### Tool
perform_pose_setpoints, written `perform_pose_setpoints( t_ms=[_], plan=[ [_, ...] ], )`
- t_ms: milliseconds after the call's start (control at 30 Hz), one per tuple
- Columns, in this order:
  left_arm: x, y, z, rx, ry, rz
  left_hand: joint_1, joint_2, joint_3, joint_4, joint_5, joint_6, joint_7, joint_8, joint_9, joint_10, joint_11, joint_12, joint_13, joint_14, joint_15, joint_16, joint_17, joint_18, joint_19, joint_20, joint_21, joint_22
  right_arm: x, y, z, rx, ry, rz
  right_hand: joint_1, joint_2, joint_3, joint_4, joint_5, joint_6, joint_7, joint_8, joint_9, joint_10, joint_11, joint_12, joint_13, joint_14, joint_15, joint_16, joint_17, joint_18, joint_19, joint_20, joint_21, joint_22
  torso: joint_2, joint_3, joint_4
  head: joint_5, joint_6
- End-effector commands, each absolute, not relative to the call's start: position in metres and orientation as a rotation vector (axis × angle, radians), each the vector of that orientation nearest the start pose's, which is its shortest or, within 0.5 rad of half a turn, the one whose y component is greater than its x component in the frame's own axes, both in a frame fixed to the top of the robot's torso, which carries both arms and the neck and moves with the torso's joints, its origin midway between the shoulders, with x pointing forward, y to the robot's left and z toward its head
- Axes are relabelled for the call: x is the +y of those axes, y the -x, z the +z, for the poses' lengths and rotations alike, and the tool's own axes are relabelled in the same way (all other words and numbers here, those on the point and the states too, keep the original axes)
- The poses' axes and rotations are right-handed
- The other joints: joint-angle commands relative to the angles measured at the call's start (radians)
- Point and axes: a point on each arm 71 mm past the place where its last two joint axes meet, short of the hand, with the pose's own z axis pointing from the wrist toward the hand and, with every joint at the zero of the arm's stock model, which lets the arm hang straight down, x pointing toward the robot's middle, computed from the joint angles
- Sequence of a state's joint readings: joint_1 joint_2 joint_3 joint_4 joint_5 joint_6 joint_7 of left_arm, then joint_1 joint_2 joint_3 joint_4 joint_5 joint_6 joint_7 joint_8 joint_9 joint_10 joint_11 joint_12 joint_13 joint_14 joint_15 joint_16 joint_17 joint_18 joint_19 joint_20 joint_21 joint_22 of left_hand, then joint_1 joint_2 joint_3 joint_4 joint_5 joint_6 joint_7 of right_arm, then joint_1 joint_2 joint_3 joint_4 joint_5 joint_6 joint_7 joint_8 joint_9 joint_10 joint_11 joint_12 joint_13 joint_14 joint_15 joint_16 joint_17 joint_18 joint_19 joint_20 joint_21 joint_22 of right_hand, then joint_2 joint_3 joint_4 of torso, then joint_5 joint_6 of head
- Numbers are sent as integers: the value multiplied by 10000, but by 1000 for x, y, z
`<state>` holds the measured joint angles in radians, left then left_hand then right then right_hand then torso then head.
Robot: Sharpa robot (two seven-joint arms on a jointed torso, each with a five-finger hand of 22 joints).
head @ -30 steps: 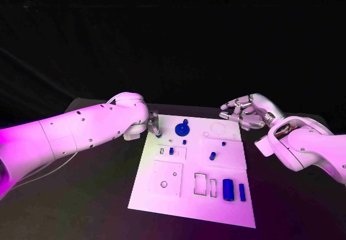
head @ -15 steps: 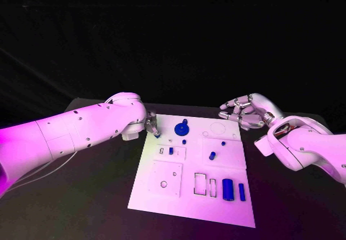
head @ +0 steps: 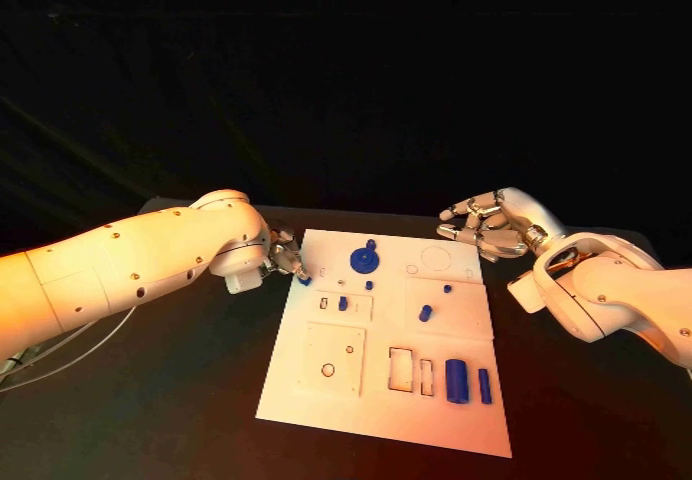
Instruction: Assemble the parts on the task board
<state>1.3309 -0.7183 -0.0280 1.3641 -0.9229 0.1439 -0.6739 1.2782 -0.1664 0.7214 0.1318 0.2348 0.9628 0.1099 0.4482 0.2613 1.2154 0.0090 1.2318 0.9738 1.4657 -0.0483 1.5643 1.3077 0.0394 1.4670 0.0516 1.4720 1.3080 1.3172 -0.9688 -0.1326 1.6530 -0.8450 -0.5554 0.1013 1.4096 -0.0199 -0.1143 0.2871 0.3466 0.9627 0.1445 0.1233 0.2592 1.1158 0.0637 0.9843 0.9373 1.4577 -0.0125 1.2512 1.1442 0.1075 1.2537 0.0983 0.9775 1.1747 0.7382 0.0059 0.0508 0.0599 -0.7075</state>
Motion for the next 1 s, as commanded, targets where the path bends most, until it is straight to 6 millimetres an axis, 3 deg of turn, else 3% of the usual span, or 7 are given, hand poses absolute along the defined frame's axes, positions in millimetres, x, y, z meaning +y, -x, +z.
perform_pose_setpoints(
  t_ms=[33,200,533,1000],
  plan=[
    [206,-519,-169,22748,5168,-4152,-47,-165,719,-595,102,228,-322,781,677,188,-68,80,117,1051,-84,65,2631,-30,219,-98,69,1359,-231,-470,-144,15030,-3486,9793,-43,85,-68,7,68,-95,2,54,15,-37,-24,56,-8,6,3,-66,-11,189,67,-22,-58,-9,-9,4,13,17,-6],
    [207,-510,-165,22199,5534,-4573,-348,-403,1103,-718,379,290,-395,982,794,459,-143,209,389,1051,-154,65,2631,-67,316,-171,167,1492,-230,-470,-144,15054,-3479,9818,-43,85,-68,7,68,-95,2,54,15,-37,-24,56,-8,6,3,-66,-11,189,67,-22,-58,-9,-4,7,11,46,-30],
    [206,-494,-163,20791,5567,-4927,-732,-656,1458,-870,849,378,-477,1250,960,849,-229,481,885,1051,-238,65,2631,-135,482,-256,347,1736,-229,-470,-145,15080,-3479,9844,-46,86,-71,4,71,-96,2,55,16,-43,-25,52,-15,6,3,-68,-10,192,60,-21,-77,-19,4,5,3,70,-98],
    [191,-474,-178,20723,4632,-4583,-975,-748,1443,-873,835,503,-586,1498,1112,1232,-319,767,1384,1051,-308,65,2631,-178,583,-307,458,1887,-228,-470,-145,15119,-3480,9867,-46,86,-71,4,71,-96,2,55,16,-43,-25,52,-15,6,3,-68,-10,192,60,-21,-77,-19,14,2,-9,26,-253]
  ],
)
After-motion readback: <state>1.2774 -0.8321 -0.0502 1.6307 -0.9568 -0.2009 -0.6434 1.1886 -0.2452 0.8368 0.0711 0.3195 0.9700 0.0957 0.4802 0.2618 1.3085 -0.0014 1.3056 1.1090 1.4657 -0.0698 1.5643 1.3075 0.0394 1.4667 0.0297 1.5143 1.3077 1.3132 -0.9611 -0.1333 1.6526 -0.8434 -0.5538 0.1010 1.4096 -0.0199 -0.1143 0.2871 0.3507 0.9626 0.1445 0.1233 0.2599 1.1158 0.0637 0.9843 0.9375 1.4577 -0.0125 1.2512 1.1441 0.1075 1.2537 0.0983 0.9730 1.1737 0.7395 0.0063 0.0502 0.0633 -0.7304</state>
